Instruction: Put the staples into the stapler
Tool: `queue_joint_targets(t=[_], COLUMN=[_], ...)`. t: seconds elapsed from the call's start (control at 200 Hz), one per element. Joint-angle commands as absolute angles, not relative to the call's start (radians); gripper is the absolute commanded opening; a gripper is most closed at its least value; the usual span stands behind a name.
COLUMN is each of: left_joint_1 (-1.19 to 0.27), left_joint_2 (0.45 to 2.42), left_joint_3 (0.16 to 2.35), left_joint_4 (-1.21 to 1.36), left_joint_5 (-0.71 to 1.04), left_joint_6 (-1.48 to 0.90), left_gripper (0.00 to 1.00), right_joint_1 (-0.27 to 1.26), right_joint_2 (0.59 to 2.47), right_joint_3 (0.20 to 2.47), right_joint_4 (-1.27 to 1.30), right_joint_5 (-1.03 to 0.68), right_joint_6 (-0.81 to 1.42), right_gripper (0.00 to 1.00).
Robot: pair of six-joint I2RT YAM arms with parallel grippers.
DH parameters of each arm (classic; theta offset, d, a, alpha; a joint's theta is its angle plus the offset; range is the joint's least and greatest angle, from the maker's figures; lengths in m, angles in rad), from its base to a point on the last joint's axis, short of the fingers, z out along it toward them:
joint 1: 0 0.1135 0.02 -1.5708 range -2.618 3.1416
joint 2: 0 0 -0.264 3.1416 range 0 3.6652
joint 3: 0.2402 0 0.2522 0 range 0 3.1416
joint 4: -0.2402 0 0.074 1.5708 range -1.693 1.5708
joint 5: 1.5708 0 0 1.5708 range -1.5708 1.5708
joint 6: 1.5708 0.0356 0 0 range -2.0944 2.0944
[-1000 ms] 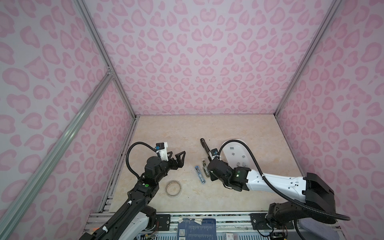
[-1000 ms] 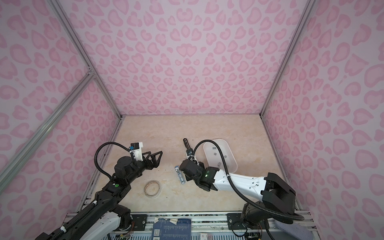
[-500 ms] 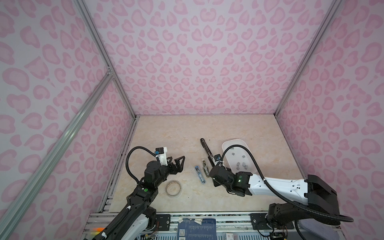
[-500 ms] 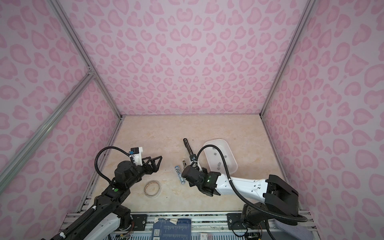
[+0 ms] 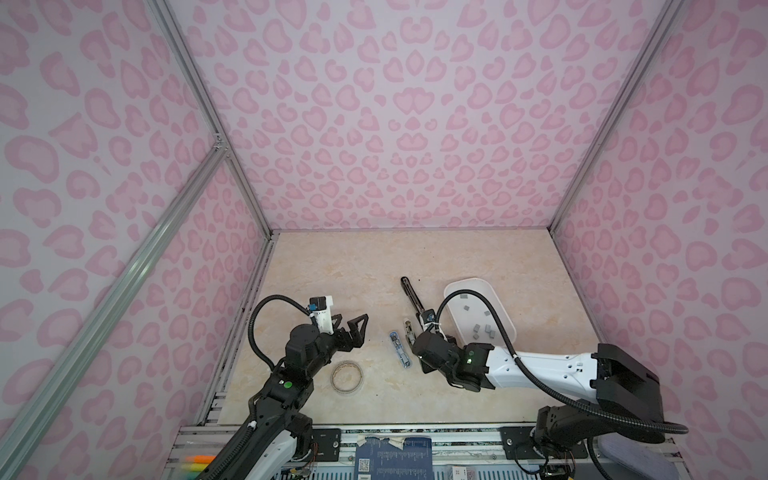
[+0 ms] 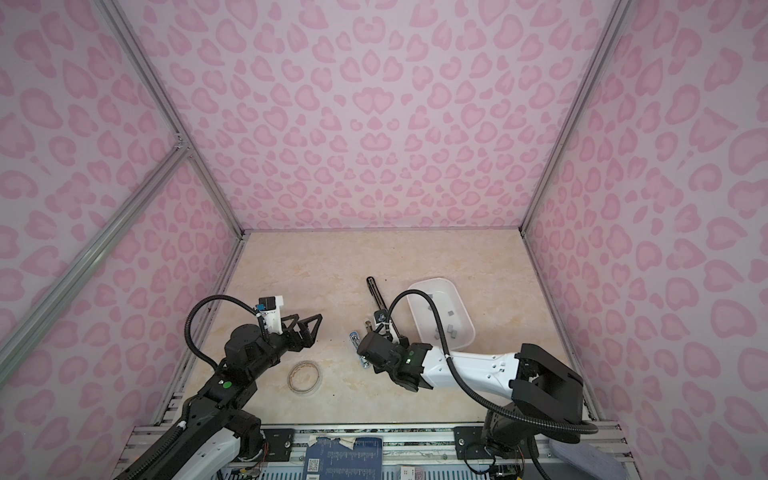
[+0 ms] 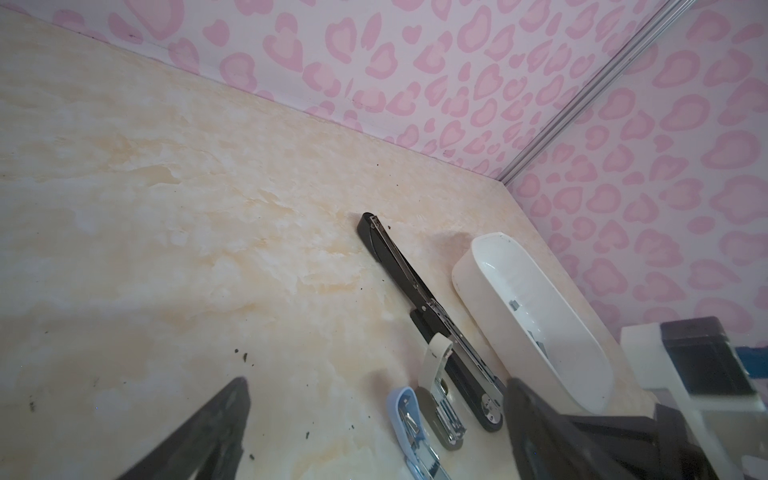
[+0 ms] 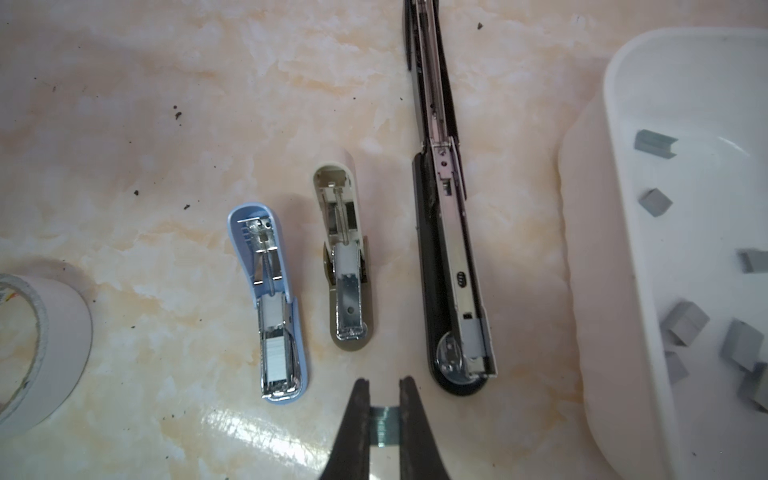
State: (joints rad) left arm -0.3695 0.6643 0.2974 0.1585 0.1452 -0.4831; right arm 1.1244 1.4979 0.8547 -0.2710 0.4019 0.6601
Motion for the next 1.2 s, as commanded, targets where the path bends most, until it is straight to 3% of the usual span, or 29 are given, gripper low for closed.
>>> queue_joint_targets(t=[0.0,1.195], left_joint_1=[-0.371,-0.371], left_joint_2=[0.671,0.711], left_joint_3=[0.321,0.36], left_joint_4=[0.169,0.173], left_joint_5=[0.118,0.092], left_joint_6=[-0.454,-0.489], left_gripper=[0.96,0.96], right_joint_1=[1.125,1.111], right_joint_2=[1.542,1.689], right_joint_3=[0.897,0.923], right_joint_4=[-0.241,-0.16], right_joint_5=[0.408,0.393], right_joint_6=[0.622,0.563], right_gripper=[0.04,0.05])
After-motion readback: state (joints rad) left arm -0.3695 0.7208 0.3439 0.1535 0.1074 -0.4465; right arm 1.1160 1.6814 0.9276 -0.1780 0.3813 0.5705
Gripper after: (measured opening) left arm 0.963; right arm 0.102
